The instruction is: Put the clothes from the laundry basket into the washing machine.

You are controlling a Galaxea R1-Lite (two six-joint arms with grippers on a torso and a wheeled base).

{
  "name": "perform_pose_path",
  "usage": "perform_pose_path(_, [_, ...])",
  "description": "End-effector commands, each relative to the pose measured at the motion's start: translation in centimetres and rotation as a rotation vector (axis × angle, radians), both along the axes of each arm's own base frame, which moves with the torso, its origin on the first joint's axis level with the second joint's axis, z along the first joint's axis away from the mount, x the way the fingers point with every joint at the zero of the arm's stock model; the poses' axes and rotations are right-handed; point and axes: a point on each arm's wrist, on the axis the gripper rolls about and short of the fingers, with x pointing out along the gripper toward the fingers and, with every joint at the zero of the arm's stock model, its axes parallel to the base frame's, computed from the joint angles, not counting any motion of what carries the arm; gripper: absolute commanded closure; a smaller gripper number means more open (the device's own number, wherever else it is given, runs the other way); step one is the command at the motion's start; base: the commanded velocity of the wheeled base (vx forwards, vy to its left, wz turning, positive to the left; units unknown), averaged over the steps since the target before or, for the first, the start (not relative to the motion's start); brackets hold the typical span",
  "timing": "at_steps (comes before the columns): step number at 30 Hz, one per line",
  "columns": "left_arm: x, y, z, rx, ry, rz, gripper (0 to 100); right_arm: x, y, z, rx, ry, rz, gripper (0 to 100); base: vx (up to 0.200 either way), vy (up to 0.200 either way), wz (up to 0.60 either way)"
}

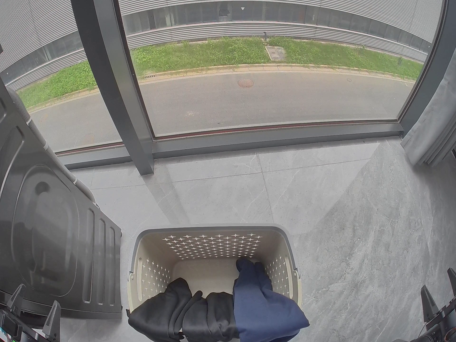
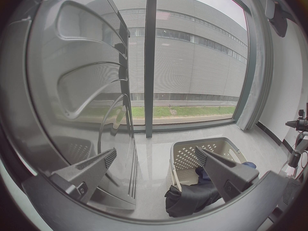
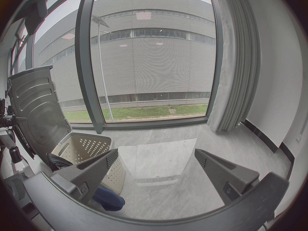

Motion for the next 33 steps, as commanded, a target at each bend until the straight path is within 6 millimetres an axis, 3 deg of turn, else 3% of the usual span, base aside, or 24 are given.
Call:
perform_pose_path(1, [0.04,0.0,-0.42,0.001,0.006,0.001,0,0.01,0.0,-0.52,0.0,0.002,0.0,0,0.0,0.0,0.0])
perform_pose_path(9, [0.04,0.0,-0.42,-0.001,0.006,0.001,0,0.01,0.0,-0.52,0.0,0.002,0.0,0,0.15,0.0,0.0])
perform_pose_path(33, [0.04,0.0,-0.42,-0.002,0.006,0.001,0,0.01,0.0,-0.52,0.0,0.002,0.0,0,0.025,0.0,0.0])
